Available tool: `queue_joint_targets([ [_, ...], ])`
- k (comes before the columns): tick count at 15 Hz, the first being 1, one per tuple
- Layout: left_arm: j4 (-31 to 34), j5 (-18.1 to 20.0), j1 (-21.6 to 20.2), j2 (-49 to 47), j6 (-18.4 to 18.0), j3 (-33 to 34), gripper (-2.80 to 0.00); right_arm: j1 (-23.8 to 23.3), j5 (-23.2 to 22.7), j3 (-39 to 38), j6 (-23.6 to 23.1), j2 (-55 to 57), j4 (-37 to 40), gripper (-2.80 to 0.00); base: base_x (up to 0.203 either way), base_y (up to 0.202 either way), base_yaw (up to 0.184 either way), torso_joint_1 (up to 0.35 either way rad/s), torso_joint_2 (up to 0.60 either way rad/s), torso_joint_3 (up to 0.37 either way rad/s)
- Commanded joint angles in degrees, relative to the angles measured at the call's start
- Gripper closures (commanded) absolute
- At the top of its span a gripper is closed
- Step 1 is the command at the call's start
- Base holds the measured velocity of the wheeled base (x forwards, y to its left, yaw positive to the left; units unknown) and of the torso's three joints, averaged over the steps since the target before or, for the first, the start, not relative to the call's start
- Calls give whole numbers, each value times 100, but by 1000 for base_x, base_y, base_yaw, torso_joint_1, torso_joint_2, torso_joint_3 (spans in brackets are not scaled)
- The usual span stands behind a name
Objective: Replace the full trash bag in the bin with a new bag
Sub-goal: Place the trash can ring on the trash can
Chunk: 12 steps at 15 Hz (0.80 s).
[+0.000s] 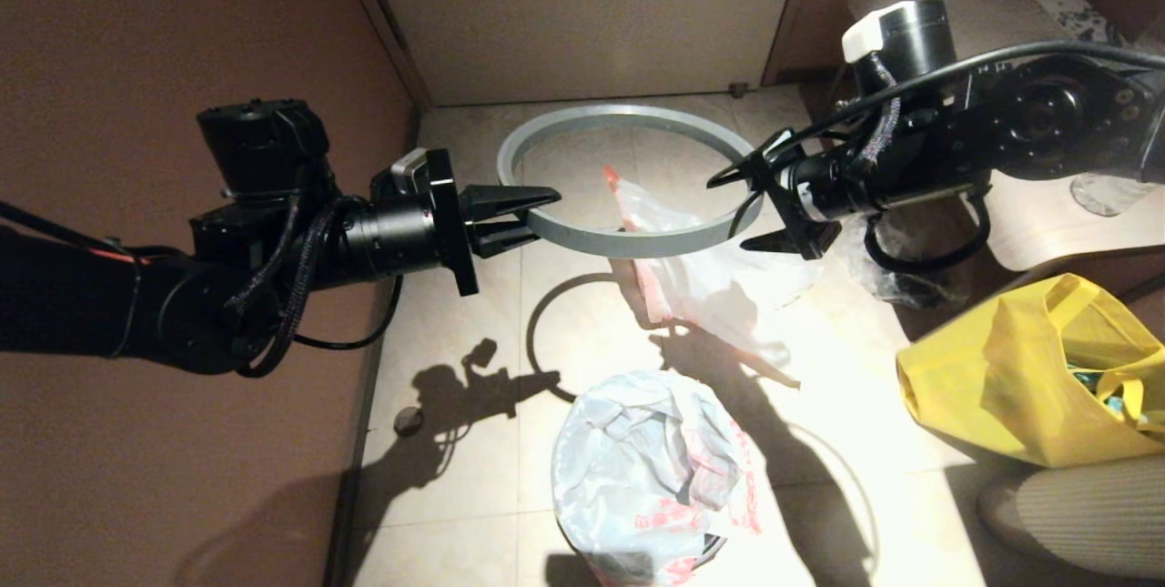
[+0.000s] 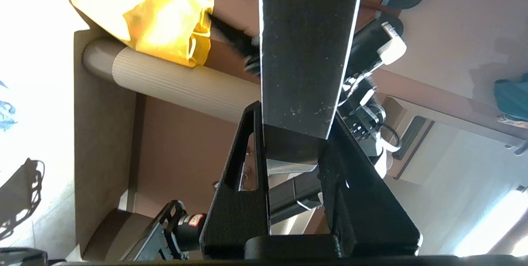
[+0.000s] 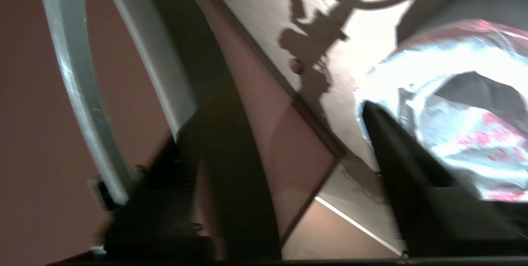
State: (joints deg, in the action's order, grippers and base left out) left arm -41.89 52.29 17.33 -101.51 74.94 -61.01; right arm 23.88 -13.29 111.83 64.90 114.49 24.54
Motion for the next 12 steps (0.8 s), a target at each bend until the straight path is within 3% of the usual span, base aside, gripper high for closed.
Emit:
queue_joint_targets([
  [1, -17, 27, 24, -111, 38, 7, 0, -31, -30, 118, 46, 23, -43, 0, 0, 0, 0, 0, 0, 0],
  [12, -21, 36, 25, -202, 29, -78, 0, 11, -42, 102, 145, -128, -29, 0, 0, 0, 0, 0, 0, 0],
])
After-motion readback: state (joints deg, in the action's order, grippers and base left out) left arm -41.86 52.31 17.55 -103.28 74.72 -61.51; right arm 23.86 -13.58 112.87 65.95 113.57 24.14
